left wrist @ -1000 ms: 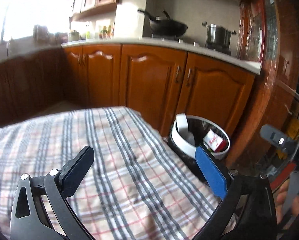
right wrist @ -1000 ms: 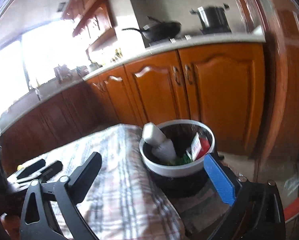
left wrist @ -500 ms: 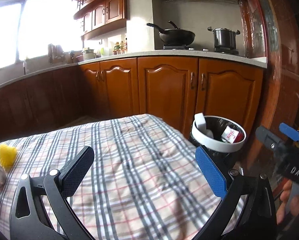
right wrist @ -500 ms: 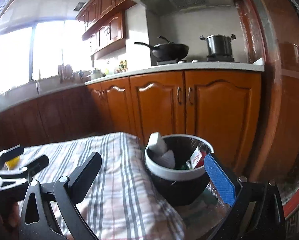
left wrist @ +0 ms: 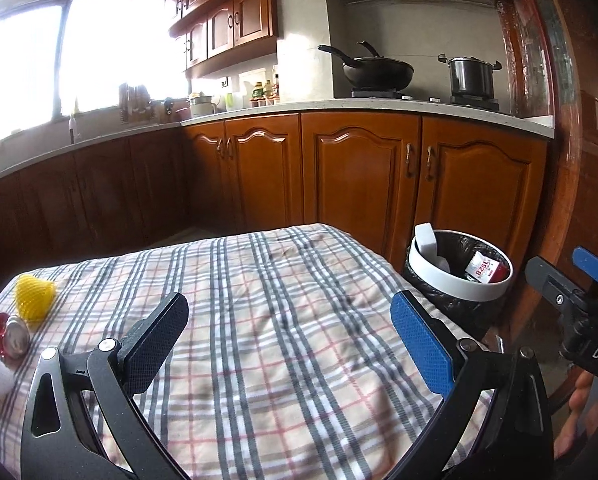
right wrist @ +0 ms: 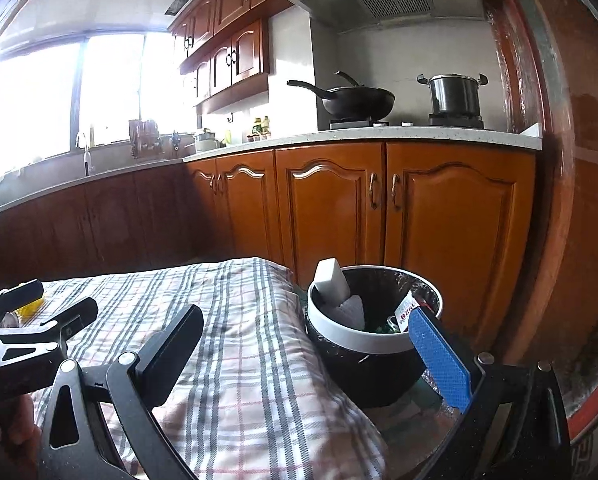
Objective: Collect trash
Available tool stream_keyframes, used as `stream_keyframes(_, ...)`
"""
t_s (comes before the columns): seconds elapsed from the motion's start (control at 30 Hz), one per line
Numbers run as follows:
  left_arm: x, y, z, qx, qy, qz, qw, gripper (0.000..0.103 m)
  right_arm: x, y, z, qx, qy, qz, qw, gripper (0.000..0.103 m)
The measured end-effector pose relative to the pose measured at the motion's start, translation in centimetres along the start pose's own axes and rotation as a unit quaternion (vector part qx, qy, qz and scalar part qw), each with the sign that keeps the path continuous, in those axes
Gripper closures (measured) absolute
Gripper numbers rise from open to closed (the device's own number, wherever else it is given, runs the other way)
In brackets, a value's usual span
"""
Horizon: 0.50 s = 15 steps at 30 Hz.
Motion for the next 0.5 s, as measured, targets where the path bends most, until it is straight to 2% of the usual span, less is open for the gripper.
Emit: stream_keyframes(0.5,0.34,0.22,0.0,0.005,-0.002,-0.007,1.0,0.0,-0.15,0.78,0.14,0.006,0.007,-0.009,1.0,0.0)
Point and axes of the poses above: each gripper's, at about its wrist camera, not at the fingertips, and x roughly against the way its jaws point, y to its left, z to its underside, the point moved 4 cm from there along -x, roughly the way its jaws point, and after that the axes turned 5 degrees about -y, right-handed, at the moved point
